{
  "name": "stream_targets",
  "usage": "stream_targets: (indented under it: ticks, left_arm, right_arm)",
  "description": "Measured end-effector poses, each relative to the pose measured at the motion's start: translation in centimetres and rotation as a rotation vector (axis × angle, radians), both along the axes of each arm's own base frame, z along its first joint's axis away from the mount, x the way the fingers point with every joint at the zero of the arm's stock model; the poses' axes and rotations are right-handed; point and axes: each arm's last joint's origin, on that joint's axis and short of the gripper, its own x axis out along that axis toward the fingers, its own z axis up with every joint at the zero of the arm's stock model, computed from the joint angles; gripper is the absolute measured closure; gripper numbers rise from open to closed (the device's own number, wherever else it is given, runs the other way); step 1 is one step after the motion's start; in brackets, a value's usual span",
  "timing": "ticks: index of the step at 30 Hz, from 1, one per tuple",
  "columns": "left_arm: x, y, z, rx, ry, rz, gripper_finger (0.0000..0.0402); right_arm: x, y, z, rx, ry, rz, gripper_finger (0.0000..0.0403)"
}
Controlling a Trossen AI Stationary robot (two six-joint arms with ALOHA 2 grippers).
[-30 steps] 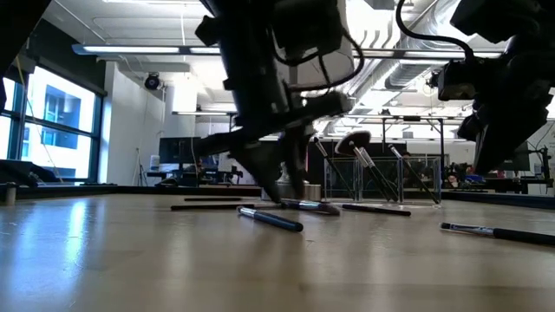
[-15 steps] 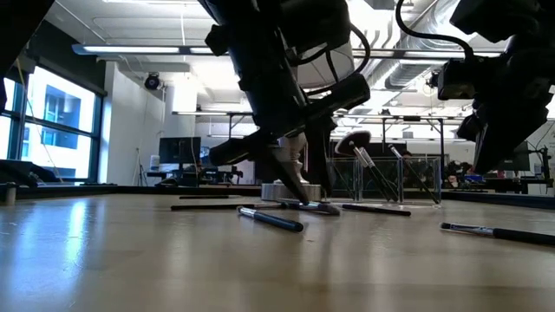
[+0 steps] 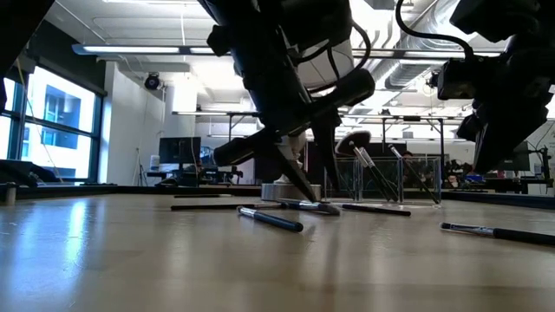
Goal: Put items in baskets/containers
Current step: Put the foundation brush into the transparent organizer
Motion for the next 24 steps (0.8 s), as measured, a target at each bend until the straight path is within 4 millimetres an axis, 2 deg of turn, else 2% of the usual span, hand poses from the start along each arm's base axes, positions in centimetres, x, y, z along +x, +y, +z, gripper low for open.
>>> stream_targets:
  ticks: [3, 7, 13, 18, 24]
  left_arm:
    - [0.3, 0.0, 0.5, 0.014, -0.016, 0.009, 0.0276]
    - [1.2, -0.1, 2.4, 0.036, -0.084, -0.019, 0.0276]
    - [1.8, 0.2, 3.8, 0.162, -0.137, -0.023, 0.0276]
    - [1.8, 0.2, 3.8, 0.164, -0.134, -0.013, 0.0276]
    - [2.7, 0.6, 0.1, 0.072, -0.057, -0.028, 0.0276]
  right_arm:
    - [0.0, 0.0, 0.0, -0.002, 0.0, 0.0, 0.0396]
    - [0.0, 0.0, 0.0, -0.01, -0.001, 0.011, 0.0396]
    - [0.0, 0.0, 0.0, -0.012, -0.002, 0.013, 0.0396]
    - [0.0, 0.0, 0.0, -0.012, -0.002, 0.014, 0.0396]
    - [0.1, 0.0, 0.1, -0.01, -0.012, 0.013, 0.0396]
